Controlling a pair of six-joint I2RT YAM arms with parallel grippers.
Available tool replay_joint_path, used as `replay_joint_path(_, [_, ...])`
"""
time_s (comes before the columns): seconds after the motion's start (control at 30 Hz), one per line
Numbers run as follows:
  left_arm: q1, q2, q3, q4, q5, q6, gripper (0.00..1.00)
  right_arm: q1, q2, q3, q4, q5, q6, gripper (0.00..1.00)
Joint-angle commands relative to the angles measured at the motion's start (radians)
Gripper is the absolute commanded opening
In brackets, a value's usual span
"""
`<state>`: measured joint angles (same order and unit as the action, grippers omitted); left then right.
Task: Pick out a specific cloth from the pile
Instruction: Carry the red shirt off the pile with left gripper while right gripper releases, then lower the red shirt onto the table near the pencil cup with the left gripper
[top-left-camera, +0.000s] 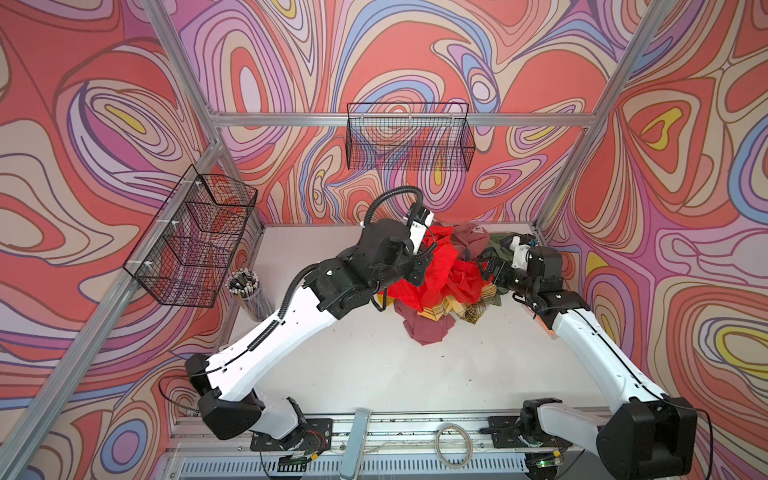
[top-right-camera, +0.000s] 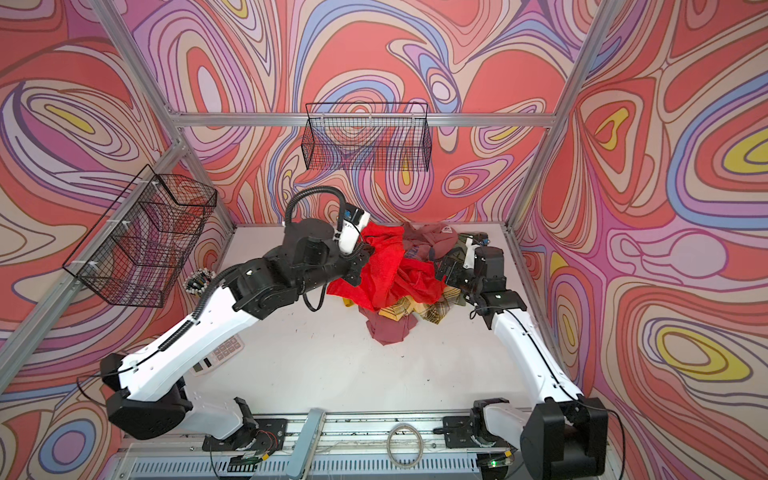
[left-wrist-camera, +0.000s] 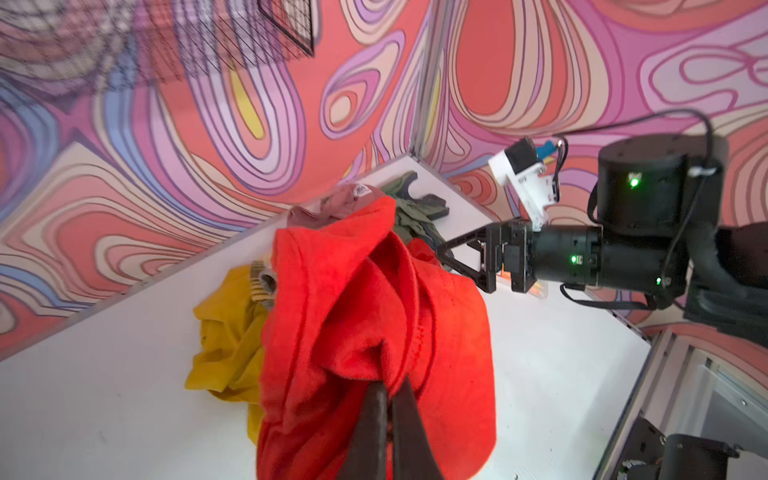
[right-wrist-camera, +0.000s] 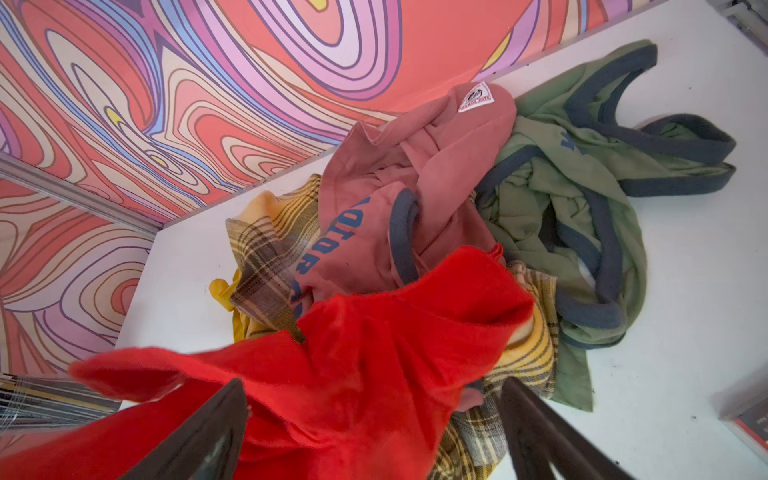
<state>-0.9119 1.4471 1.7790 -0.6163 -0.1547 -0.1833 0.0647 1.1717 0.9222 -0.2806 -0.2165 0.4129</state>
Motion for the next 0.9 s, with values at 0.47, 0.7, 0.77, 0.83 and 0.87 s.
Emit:
replay_joint_path(0.47, [-0.001, -0.099, 0.374, -0.139, -0.363, 0.237, 0.0, -0.004, -0.005, -0.025, 0.019, -0.026, -0.028, 0.97])
replay_joint_path(0.7, [0.001, -0.12, 0.351, -0.154, -0.513, 0.286, 0.0, -0.005, 0.01, -0.031, 0.036, -0.075, -0.03, 0.92])
replay_joint_path(0.77, [0.007, -0.135, 0.326, -0.147, -0.543, 0.286, 0.0, -0.004, 0.018, -0.029, 0.043, -0.09, -0.028, 0.89])
replay_joint_path(0.83, [0.018, -0.145, 0.303, -0.166, -0.573, 0.285, 0.0, -0.005, 0.025, -0.028, 0.044, -0.096, -0.025, 0.88])
replay_joint_path(0.87, [0.023, -0.15, 0.291, -0.176, -0.589, 0.289, 0.0, -0.003, 0.028, -0.024, 0.041, -0.098, -0.025, 0.87])
